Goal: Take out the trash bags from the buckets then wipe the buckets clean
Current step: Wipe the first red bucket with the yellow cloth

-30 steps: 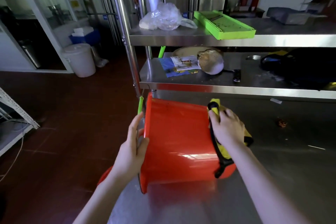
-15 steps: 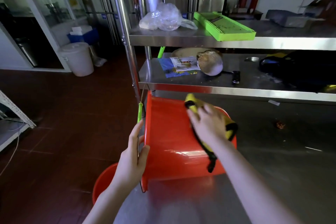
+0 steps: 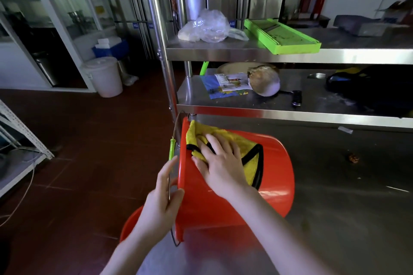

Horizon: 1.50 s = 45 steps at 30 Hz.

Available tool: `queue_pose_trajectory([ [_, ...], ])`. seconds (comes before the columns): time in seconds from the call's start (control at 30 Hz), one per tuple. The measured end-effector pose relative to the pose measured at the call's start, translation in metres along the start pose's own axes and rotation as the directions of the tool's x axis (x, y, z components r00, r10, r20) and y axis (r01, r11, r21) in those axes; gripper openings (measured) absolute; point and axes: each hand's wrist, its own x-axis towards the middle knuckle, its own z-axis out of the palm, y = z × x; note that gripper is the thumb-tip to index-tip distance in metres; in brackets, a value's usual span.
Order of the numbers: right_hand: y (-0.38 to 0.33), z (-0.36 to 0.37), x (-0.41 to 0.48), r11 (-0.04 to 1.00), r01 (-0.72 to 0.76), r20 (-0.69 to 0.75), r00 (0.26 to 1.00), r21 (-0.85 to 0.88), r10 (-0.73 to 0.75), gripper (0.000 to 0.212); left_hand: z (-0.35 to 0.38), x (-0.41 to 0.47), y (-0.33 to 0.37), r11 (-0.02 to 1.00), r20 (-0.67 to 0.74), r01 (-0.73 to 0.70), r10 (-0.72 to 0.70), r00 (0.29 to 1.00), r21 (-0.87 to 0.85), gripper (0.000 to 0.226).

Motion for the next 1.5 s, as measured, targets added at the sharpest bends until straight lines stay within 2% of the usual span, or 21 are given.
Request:
queue_pose_trajectory([
  [0.07,0.000,0.000,-0.011,1.000,-0.007,-0.019,1.000,-0.016,0.006,0.046,-0.011,0.026,0.016,0.999,0.025,0.033,-0.033,0.999,-0.006,0.087],
  [0.13,-0.004,-0.001,-0.023,0.999,-0.014,-0.034,0.999,-0.030,0.013,0.045,-0.013,0.066,0.034,0.993,-0.037,0.054,-0.050,0.998,0.101,0.072],
  [0.2,-0.008,0.001,-0.039,0.999,0.015,-0.065,0.998,-0.033,-0.017,0.044,-0.011,0.106,0.048,0.968,-0.107,0.178,-0.160,0.981,0.178,0.051],
  [0.23,-0.009,0.002,-0.048,0.999,0.039,-0.074,0.996,-0.035,-0.042,0.044,-0.008,0.121,0.054,0.950,-0.100,0.248,-0.232,0.967,0.190,0.048],
  [0.3,-0.003,0.001,-0.066,0.995,0.078,-0.076,0.994,-0.060,-0.082,0.047,-0.001,0.135,0.060,0.911,-0.045,0.319,-0.319,0.947,0.260,0.055],
  [0.37,0.010,-0.002,-0.079,0.997,0.044,-0.081,0.995,-0.070,-0.050,0.051,0.002,0.131,0.059,0.888,-0.033,0.305,-0.313,0.949,0.343,0.061],
  [0.43,0.029,-0.009,-0.079,0.993,-0.106,-0.084,0.991,-0.060,0.100,0.055,-0.001,0.120,0.052,0.902,-0.041,0.260,-0.262,0.964,0.344,0.063],
  [0.53,0.070,-0.022,-0.066,0.918,-0.392,-0.096,0.917,-0.058,0.386,0.062,-0.009,0.100,0.041,0.948,-0.036,0.220,-0.218,0.975,0.228,0.072],
  [0.6,0.100,-0.030,-0.050,0.847,-0.532,-0.020,0.847,-0.014,0.532,0.062,-0.008,0.084,0.034,0.970,-0.060,0.169,-0.161,0.985,0.174,0.079],
  [0.67,0.114,-0.030,-0.035,0.800,-0.598,0.082,0.800,0.041,0.594,0.059,0.002,0.067,0.023,0.977,-0.100,0.075,-0.056,0.993,0.200,0.084],
  [0.73,0.101,-0.017,-0.027,0.859,-0.511,0.080,0.858,0.024,0.508,0.052,0.013,0.054,0.013,0.976,-0.137,0.040,-0.011,0.991,0.213,0.087],
  [0.83,0.042,0.011,-0.028,0.988,-0.156,0.037,0.987,0.020,0.155,0.047,0.025,0.048,0.004,0.980,-0.168,0.035,-0.001,0.986,0.197,0.091],
  [0.9,0.011,0.024,-0.028,0.999,0.018,0.015,1.000,0.034,-0.019,0.049,0.024,0.050,-0.001,0.982,-0.187,0.033,0.002,0.982,0.187,0.093],
  [1.0,0.010,0.023,-0.020,0.998,0.059,-0.029,0.998,0.007,-0.059,0.051,0.014,0.054,-0.006,0.987,-0.170,0.041,-0.014,0.985,0.158,0.095],
  [1.07,0.032,0.018,-0.017,0.998,-0.052,-0.053,0.997,-0.026,0.051,0.052,0.010,0.050,-0.009,0.988,-0.157,0.049,-0.026,0.987,0.147,0.094],
  [1.13,0.066,0.009,-0.012,0.954,-0.299,-0.090,0.951,-0.025,0.295,0.052,0.012,0.041,-0.014,0.988,-0.158,0.047,-0.023,0.987,0.146,0.091],
  [1.23,0.118,-0.006,-0.003,0.811,-0.584,0.084,0.811,0.034,0.580,0.058,0.024,0.022,-0.020,0.993,-0.152,0.037,-0.020,0.988,0.116,0.086],
  [1.3,0.128,-0.008,0.003,0.772,-0.631,0.115,0.775,0.077,0.622,0.058,0.029,0.015,-0.022,0.992,-0.156,0.025,-0.006,0.988,0.121,0.082],
  [1.37,0.105,-0.003,0.009,0.848,-0.529,0.062,0.847,0.016,0.527,0.051,0.030,0.016,-0.022,0.991,-0.160,0.012,0.009,0.987,0.133,0.079],
  [1.43,0.060,0.003,0.015,0.954,-0.299,0.028,0.954,0.008,0.299,0.046,0.027,0.020,-0.020,0.988,-0.150,-0.006,0.029,0.988,0.152,0.079],
  [1.5,0.018,0.008,0.019,0.997,-0.055,0.008,0.998,0.056,0.055,0.049,0.022,0.024,-0.018,0.984,-0.143,-0.019,0.045,0.989,0.177,0.083],
])
